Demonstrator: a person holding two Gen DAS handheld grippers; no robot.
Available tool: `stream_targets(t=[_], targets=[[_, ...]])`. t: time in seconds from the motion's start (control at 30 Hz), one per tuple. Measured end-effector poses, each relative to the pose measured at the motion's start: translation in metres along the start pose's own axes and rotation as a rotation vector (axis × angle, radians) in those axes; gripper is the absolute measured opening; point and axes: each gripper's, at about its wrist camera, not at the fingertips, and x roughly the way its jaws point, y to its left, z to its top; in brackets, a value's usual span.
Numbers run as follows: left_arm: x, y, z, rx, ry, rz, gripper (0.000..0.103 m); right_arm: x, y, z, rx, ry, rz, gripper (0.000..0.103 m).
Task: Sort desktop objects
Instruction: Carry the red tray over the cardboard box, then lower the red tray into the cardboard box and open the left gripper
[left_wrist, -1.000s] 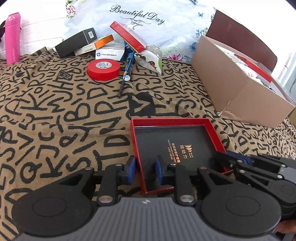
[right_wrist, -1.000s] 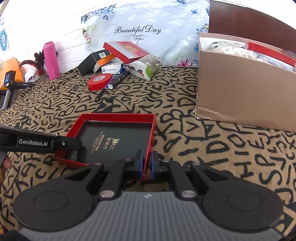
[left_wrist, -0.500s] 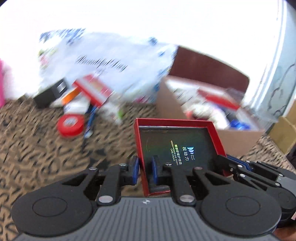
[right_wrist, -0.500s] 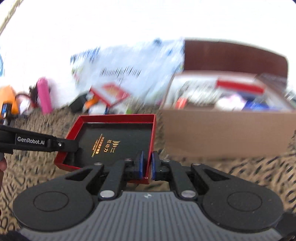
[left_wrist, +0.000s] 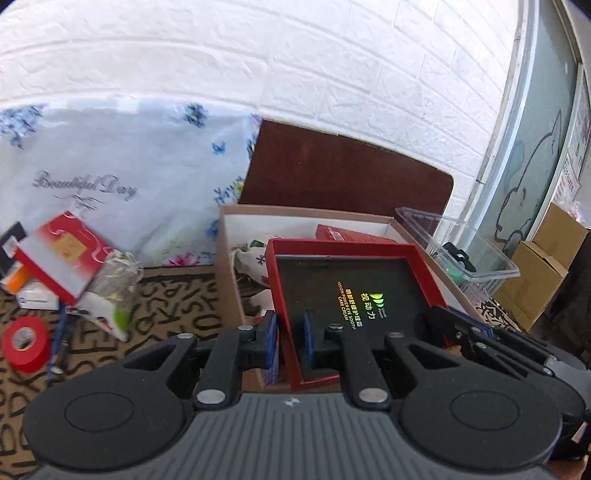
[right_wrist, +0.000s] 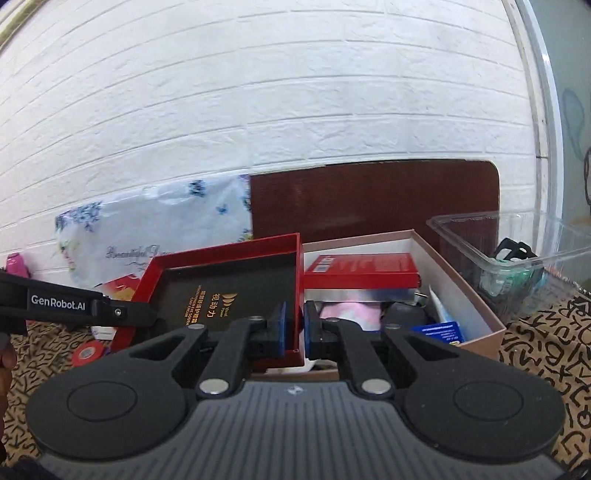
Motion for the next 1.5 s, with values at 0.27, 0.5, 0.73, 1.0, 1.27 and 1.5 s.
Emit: stream_targets(t=[0.27, 0.5, 0.73, 1.0, 1.27, 1.5], targets=[[0.031, 0.005, -0.003, -0.023, 0.039, 0.009, 0.021, 0.041, -0.010, -0.019, -0.004, 0.086, -0.009, 0.008], [0.032, 0.001, -0.002, 0.006, 0.007, 0.002, 0.056, 0.051, -0.013, -0.023, 0.006, 0.108, 0.005, 0.010], [0.037, -0.001, -0.006, 0.030, -0.004, 0.017, 0.088, 0.057, -0.009, -0.027, 0.009, 0.111, 0.017, 0.033], [0.035, -0.002, -0.008, 0.039, 0.007, 0.032, 0.093, 0.056, 0.000, -0.027, 0.003, 0.105, 0.024, 0.065], [0.026, -0.003, -0.012, 0.045, 0.008, 0.056, 0.095, 0.042, 0.009, -0.023, -0.004, 0.077, -0.004, 0.092], [0.010, -0.007, -0.019, 0.045, 0.007, 0.079, 0.096, 0.028, 0.020, -0.024, -0.026, 0.071, -0.011, 0.093]])
